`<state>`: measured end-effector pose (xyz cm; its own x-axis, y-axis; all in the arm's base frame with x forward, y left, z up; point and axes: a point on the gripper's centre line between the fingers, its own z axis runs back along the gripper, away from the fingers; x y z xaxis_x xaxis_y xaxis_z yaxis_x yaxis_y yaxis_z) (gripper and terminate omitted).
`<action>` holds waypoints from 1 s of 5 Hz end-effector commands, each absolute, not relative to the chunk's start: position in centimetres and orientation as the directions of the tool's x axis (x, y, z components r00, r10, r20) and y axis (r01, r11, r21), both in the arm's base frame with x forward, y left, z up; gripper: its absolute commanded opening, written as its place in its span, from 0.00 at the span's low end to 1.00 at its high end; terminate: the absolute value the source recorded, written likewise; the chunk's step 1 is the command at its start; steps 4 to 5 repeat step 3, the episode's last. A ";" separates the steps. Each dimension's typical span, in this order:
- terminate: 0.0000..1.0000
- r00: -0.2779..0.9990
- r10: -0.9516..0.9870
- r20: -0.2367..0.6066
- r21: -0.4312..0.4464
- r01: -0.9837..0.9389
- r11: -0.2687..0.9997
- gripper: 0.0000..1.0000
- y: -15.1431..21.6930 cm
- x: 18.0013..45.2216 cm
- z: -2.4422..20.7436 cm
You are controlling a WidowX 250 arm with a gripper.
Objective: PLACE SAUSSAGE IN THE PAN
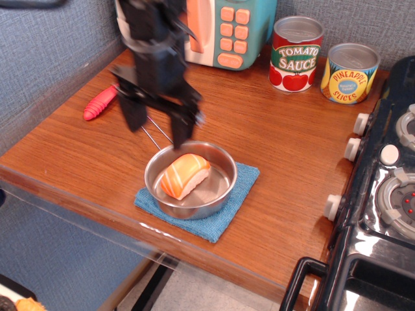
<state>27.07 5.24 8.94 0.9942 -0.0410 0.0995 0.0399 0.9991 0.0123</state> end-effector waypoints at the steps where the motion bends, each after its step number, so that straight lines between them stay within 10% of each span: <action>1: 0.00 0.992 -0.032 0.125 0.016 0.031 0.999 1.00 7.5 26.9 10.8; 2: 0.00 0.992 -0.032 0.125 0.016 0.031 0.999 1.00 7.5 26.9 10.8; 3: 1.00 0.992 -0.032 0.125 0.016 0.031 0.999 1.00 7.5 26.9 10.8; 5: 1.00 0.992 -0.032 0.125 0.016 0.031 0.999 1.00 7.5 26.9 10.8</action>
